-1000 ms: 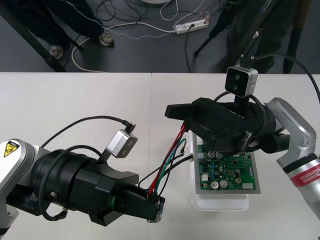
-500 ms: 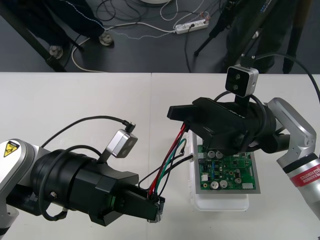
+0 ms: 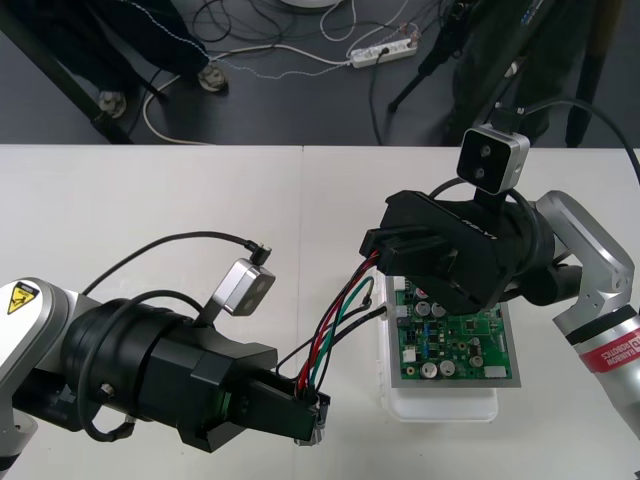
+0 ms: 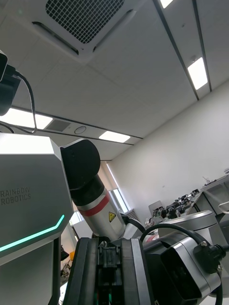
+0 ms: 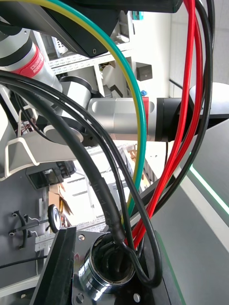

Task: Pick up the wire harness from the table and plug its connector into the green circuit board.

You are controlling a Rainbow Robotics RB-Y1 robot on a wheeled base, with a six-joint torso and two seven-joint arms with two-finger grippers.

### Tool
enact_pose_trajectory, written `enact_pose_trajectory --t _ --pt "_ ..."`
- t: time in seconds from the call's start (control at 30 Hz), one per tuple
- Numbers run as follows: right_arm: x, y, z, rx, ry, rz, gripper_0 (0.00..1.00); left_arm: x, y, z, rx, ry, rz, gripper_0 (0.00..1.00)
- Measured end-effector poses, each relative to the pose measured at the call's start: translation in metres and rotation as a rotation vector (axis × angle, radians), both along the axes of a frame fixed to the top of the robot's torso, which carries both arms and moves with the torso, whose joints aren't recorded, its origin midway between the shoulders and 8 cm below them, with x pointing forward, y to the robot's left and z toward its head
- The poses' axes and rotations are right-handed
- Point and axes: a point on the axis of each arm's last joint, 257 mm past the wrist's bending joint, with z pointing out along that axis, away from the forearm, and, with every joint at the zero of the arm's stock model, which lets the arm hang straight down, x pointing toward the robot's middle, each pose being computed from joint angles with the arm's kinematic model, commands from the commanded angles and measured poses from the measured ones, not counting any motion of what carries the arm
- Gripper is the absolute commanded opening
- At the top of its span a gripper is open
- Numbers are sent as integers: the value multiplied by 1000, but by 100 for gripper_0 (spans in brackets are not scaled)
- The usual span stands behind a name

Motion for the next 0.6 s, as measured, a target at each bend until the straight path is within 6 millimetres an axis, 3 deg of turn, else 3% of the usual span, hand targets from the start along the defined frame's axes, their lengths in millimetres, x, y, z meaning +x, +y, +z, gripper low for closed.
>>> enact_pose_trajectory --t 0.53,0.6 --pt "0 0 0 1 3 -1 0 0 0 0 -1 0 0 1" --pt "0 -1 -1 1 4 -1 0 0 0 0 -1 -1 0 43"
